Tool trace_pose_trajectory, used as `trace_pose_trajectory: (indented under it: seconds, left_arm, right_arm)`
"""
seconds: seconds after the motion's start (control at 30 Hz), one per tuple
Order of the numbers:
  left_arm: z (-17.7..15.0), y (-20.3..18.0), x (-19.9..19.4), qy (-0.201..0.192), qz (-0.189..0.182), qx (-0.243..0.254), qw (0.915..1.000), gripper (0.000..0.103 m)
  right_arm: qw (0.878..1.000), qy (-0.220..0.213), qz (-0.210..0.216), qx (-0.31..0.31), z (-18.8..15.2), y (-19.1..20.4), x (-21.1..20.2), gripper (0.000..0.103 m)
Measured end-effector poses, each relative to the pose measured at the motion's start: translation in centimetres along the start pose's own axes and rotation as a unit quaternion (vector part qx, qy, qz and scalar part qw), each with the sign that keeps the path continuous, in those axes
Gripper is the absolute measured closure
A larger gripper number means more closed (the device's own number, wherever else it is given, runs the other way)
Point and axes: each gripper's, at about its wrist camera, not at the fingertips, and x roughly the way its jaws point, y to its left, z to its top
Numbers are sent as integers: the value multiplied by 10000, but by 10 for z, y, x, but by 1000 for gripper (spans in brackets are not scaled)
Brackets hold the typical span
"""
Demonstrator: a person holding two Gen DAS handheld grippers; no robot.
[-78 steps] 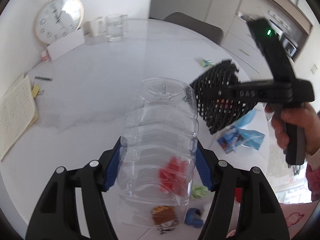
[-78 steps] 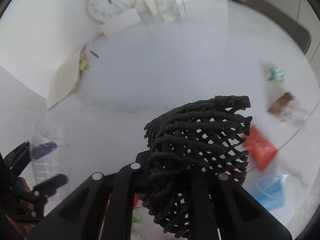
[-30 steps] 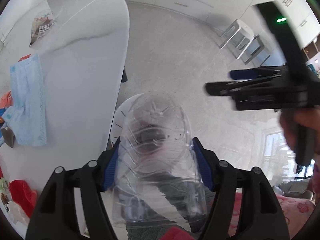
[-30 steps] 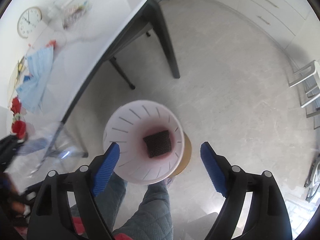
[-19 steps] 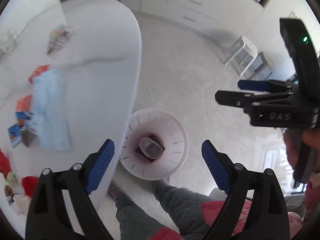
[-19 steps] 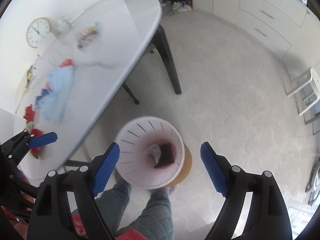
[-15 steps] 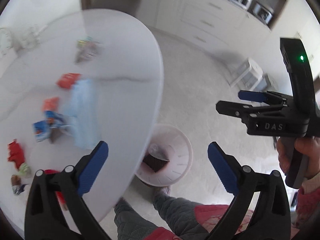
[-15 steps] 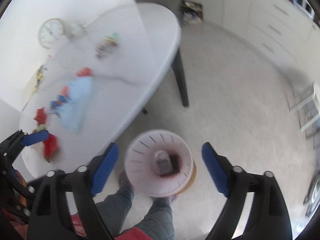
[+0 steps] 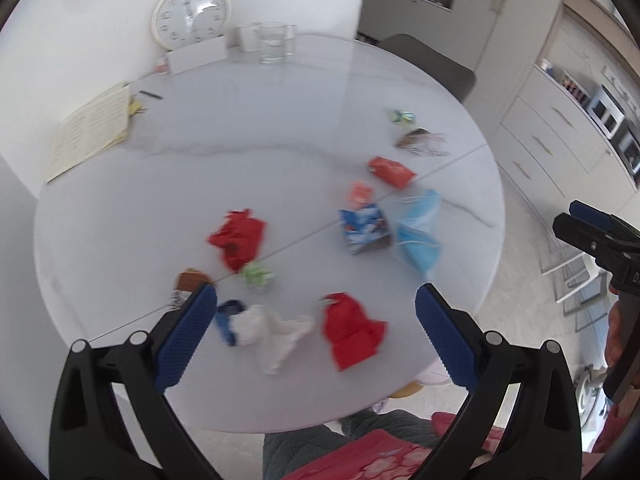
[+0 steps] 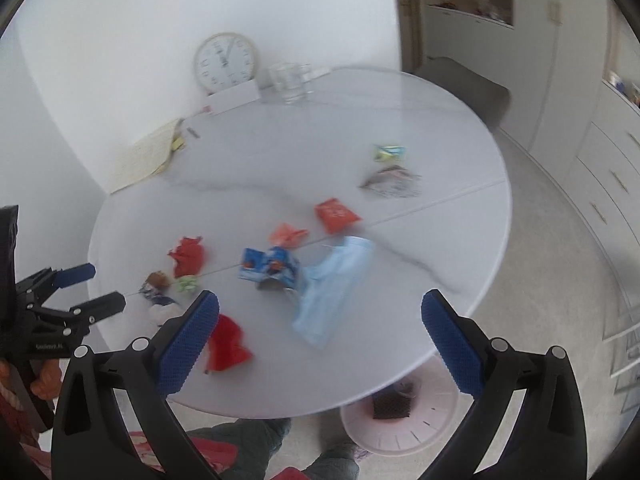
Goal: Collect trash
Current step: 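Grasp the red crumpled paper with the left tool while the right tool grasps another red paper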
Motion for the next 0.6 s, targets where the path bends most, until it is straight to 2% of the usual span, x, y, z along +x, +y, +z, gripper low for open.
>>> trace_pose_trajectory:
  seconds: [0.13, 0.27, 0.47, 0.6]
  left_arm:
    - [-3, 36, 1, -11, 132, -42, 9999, 8]
    - [-1, 62, 5, 4, 89, -59, 9999, 8]
    - [7, 75, 24, 111, -188, 232, 9995, 8]
    - [14, 73, 49, 236, -249, 575, 9978, 8]
  right_arm:
    - [9992, 176, 211, -283, 2, 40, 20, 2]
    - [9975, 332, 314, -539, -2, 76, 38, 2]
    - [9953, 516, 416, -699, -12, 110, 61, 2]
    - [9939, 696, 195, -833, -28, 123, 89, 2]
